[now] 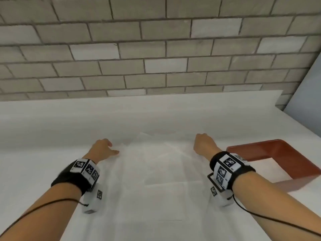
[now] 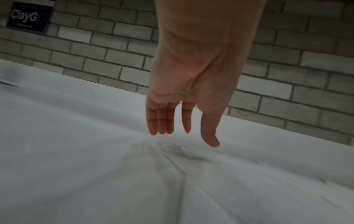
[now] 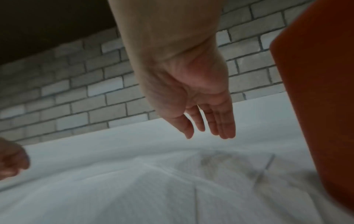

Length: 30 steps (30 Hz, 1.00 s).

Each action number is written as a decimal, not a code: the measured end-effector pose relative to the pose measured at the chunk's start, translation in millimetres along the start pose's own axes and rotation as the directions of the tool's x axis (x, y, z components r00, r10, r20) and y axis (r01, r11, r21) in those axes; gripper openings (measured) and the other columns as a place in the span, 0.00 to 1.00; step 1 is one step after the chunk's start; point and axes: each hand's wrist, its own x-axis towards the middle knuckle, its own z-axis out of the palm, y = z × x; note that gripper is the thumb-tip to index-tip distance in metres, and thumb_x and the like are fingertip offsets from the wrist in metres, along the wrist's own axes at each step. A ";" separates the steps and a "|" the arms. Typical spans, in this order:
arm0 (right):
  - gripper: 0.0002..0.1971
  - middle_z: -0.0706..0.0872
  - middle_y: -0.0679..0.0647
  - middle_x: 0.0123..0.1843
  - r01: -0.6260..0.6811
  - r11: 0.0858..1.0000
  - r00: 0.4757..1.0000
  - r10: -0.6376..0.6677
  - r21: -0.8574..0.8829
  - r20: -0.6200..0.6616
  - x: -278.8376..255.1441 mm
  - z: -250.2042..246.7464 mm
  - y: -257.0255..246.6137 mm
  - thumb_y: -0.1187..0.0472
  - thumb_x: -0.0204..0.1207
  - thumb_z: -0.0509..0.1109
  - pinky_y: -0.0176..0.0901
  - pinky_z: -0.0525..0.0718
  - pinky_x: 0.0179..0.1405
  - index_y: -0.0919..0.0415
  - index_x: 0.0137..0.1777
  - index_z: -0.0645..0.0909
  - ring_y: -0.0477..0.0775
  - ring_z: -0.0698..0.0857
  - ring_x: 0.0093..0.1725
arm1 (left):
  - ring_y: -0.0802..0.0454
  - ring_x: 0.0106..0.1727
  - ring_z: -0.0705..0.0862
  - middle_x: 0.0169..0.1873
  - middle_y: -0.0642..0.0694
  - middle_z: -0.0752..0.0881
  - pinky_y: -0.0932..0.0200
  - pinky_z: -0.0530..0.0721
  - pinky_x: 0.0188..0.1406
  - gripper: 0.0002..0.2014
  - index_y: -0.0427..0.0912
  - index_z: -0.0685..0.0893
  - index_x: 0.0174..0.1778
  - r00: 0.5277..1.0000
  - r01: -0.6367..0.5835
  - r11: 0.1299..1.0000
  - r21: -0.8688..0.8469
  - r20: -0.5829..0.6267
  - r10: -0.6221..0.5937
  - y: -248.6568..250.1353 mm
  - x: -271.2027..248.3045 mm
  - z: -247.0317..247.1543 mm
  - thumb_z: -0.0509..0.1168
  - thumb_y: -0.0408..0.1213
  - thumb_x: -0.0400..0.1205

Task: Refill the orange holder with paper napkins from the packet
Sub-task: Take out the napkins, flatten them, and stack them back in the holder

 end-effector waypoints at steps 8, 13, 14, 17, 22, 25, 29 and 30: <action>0.14 0.81 0.61 0.62 -0.128 0.989 0.989 0.133 -0.076 0.064 19.2 13.4 9.0 0.64 0.75 0.63 0.54 0.80 0.63 0.65 0.59 0.80 0.63 0.81 0.61 | 0.42 0.57 0.81 0.58 0.39 0.80 0.55 0.82 0.51 0.29 0.33 0.78 0.63 0.978 0.035 0.998 0.043 0.204 -0.043 -8.7 4.8 -6.3 0.78 0.43 0.70; 0.15 0.82 0.59 0.62 -0.157 0.984 0.987 0.159 -0.083 0.021 24.2 14.3 7.9 0.61 0.74 0.68 0.51 0.79 0.61 0.62 0.60 0.80 0.61 0.81 0.62 | 0.46 0.43 0.81 0.43 0.41 0.84 0.61 0.76 0.33 0.15 0.35 0.83 0.42 0.971 -0.013 0.997 0.071 0.239 -0.004 -3.9 7.0 -14.0 0.77 0.41 0.71; 0.15 0.83 0.58 0.61 -0.158 0.986 0.987 0.159 -0.062 0.017 24.2 13.5 8.6 0.62 0.73 0.70 0.50 0.80 0.58 0.62 0.60 0.80 0.61 0.82 0.61 | 0.46 0.43 0.80 0.43 0.41 0.83 0.61 0.75 0.35 0.14 0.35 0.82 0.42 0.976 -0.023 0.996 0.081 0.219 0.004 -3.5 8.6 -15.4 0.76 0.42 0.73; 0.17 0.85 0.57 0.58 -0.143 0.989 0.990 0.143 0.021 0.005 25.6 11.9 12.7 0.62 0.70 0.75 0.45 0.79 0.48 0.62 0.59 0.79 0.59 0.85 0.57 | 0.46 0.44 0.81 0.43 0.41 0.82 0.62 0.78 0.31 0.10 0.34 0.81 0.44 0.977 -0.037 0.996 0.082 0.213 0.019 0.3 9.3 -20.7 0.72 0.38 0.76; 0.28 0.82 0.56 0.63 -0.107 0.990 0.994 0.110 0.092 -0.018 23.3 7.7 21.7 0.60 0.66 0.78 0.49 0.79 0.60 0.56 0.67 0.75 0.59 0.81 0.63 | 0.44 0.43 0.83 0.47 0.41 0.82 0.61 0.82 0.29 0.10 0.33 0.82 0.53 0.970 -0.077 0.993 0.088 0.238 0.054 3.9 7.7 -29.5 0.69 0.31 0.78; 0.26 0.81 0.56 0.66 -0.069 0.980 0.995 0.081 0.185 -0.057 21.9 5.7 28.0 0.58 0.69 0.76 0.48 0.80 0.61 0.54 0.68 0.76 0.58 0.81 0.63 | 0.42 0.44 0.83 0.47 0.39 0.82 0.55 0.84 0.36 0.11 0.30 0.82 0.56 0.972 -0.108 0.993 0.038 0.214 0.097 4.9 4.6 -38.7 0.67 0.28 0.79; 0.19 0.82 0.56 0.63 -0.033 0.957 0.990 0.070 0.288 -0.119 17.9 3.3 30.3 0.56 0.72 0.74 0.45 0.78 0.54 0.59 0.62 0.79 0.58 0.81 0.62 | 0.42 0.43 0.83 0.49 0.38 0.82 0.55 0.83 0.37 0.10 0.31 0.81 0.55 0.979 -0.145 0.989 -0.021 0.139 0.147 7.9 -5.0 -57.2 0.66 0.27 0.79; 0.18 0.83 0.56 0.62 -0.029 0.955 0.989 0.070 0.296 -0.129 17.0 2.5 29.7 0.57 0.72 0.74 0.44 0.78 0.52 0.59 0.61 0.79 0.58 0.81 0.61 | 0.42 0.42 0.83 0.48 0.38 0.82 0.56 0.82 0.35 0.09 0.32 0.81 0.54 0.981 -0.152 0.987 -0.043 0.116 0.156 8.9 -8.8 -62.4 0.66 0.27 0.79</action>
